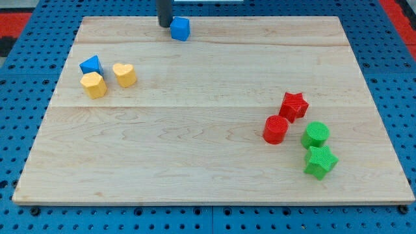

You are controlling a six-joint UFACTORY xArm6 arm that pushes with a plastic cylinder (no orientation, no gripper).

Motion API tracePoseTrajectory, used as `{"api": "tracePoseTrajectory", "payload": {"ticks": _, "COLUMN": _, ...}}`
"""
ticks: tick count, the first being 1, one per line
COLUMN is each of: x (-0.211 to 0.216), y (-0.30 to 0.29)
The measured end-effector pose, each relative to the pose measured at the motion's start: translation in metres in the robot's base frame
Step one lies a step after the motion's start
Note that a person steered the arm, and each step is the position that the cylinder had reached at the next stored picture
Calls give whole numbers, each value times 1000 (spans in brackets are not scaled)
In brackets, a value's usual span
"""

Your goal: Move the blue cube towards the centre of the board

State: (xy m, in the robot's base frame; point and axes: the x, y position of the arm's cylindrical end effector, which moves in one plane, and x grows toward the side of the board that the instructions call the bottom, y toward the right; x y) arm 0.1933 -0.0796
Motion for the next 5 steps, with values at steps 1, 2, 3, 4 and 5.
{"api": "tracePoseTrajectory", "payload": {"ticks": 1, "x": 8, "y": 26}}
{"api": "tracePoseTrajectory", "payload": {"ticks": 2, "x": 47, "y": 33}}
{"api": "tracePoseTrajectory", "payload": {"ticks": 3, "x": 74, "y": 29}}
{"api": "tracePoseTrajectory", "payload": {"ticks": 4, "x": 84, "y": 35}}
{"api": "tracePoseTrajectory", "payload": {"ticks": 5, "x": 91, "y": 58}}
